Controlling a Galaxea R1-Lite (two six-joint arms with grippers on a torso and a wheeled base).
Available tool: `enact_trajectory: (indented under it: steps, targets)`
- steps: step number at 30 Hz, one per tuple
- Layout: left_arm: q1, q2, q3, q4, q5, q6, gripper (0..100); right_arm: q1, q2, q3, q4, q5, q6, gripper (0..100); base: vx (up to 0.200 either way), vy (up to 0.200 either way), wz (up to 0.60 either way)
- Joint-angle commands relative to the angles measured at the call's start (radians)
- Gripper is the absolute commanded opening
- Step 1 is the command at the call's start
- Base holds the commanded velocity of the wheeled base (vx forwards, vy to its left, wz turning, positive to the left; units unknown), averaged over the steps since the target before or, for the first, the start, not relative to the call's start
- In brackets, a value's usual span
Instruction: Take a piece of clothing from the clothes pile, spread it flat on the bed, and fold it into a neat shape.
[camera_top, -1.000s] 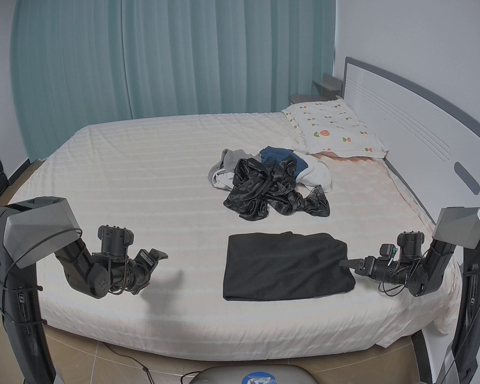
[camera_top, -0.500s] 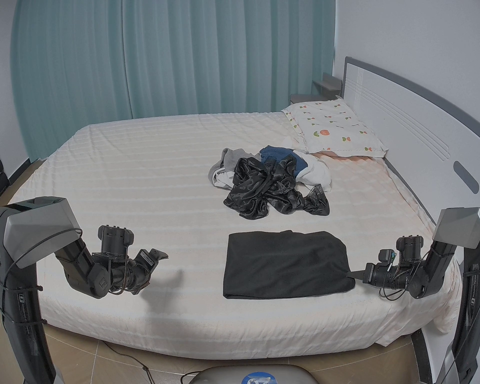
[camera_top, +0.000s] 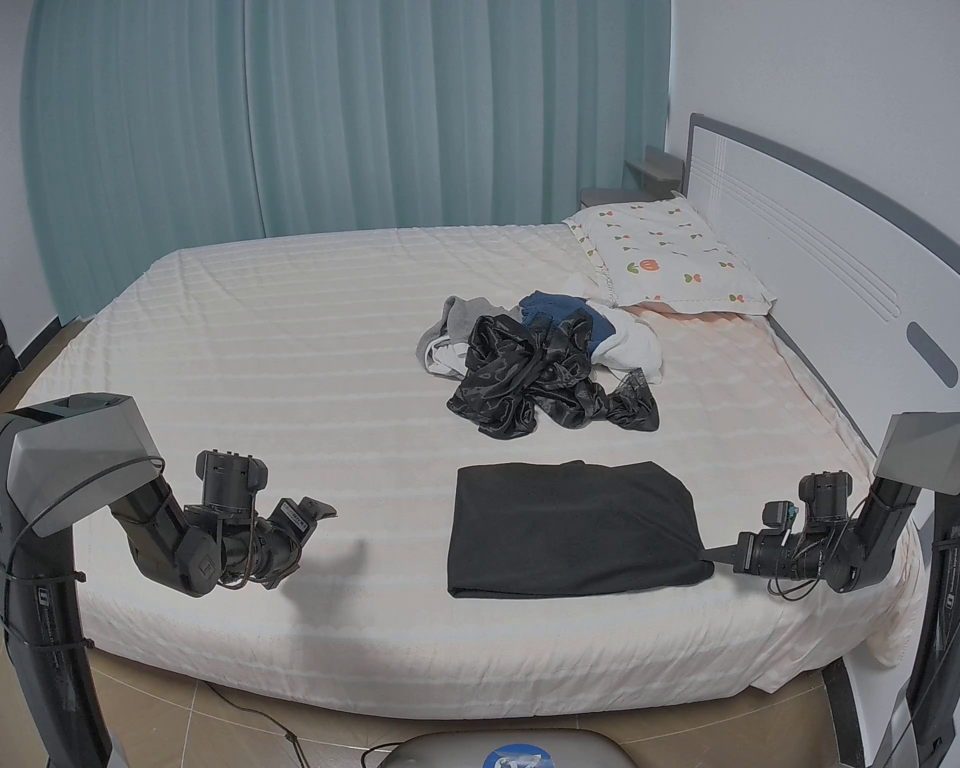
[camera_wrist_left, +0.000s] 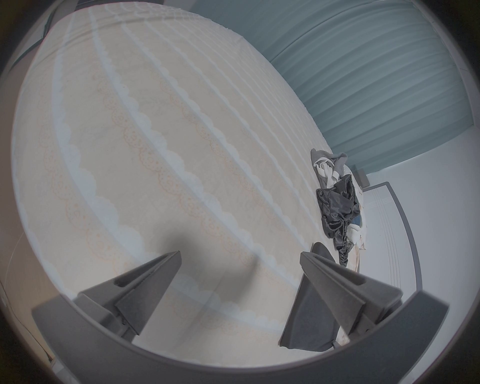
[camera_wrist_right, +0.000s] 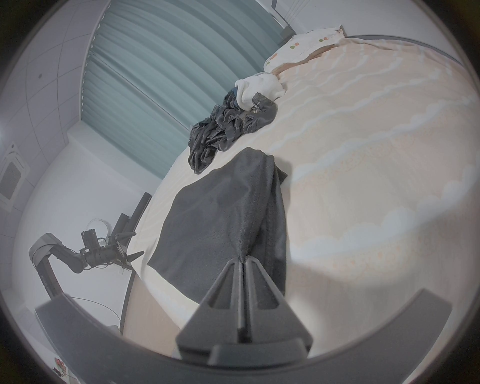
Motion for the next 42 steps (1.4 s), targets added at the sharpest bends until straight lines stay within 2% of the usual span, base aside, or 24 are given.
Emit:
enact_trajectory:
  steps: [1,5,8,13,16,20,26,34,35,42]
  targets:
    - [0.001,0.002,0.000,0.000,0.000,0.000,100,-0.008,-0.001,-0.011,-0.008,0.002,0.003,100,0.000,0.000,0.00]
    - [0.001,0.003,-0.003,0.000,0.000,-0.002,100,-0.016,0.002,-0.054,-0.014,0.006,0.026,100,0.000,0.000,0.00]
    - [0.001,0.003,-0.005,0.000,0.000,-0.002,100,-0.013,0.011,-0.101,-0.015,0.000,0.112,100,0.067,0.000,0.00]
    - [0.001,0.003,-0.002,0.000,0.000,-0.002,100,0.015,0.016,-0.151,-0.063,-0.009,0.328,100,0.200,0.000,0.00]
    - [0.001,0.003,-0.002,0.000,0.000,0.000,100,0.041,0.032,-0.175,-0.071,-0.015,0.394,100,0.200,0.000,0.00]
    - [0.001,0.003,-0.002,0.000,0.000,0.000,100,0.062,0.063,-0.209,-0.066,-0.018,0.411,100,0.000,0.000,0.00]
    - [0.001,0.003,0.000,0.000,0.000,0.000,100,0.073,0.108,-0.255,-0.060,-0.077,0.413,100,0.000,0.000,0.00]
    - [0.001,0.003,0.000,0.000,0.000,0.000,100,0.070,0.105,-0.252,-0.058,-0.077,0.414,100,0.000,0.000,0.00]
    - [0.001,0.003,0.000,0.000,0.000,0.000,100,0.070,0.105,-0.252,-0.058,-0.078,0.414,0,0.000,0.000,0.00]
    - [0.001,0.003,-0.002,0.000,0.001,0.000,100,0.067,0.097,-0.241,-0.060,-0.077,0.416,0,0.000,0.000,0.00]
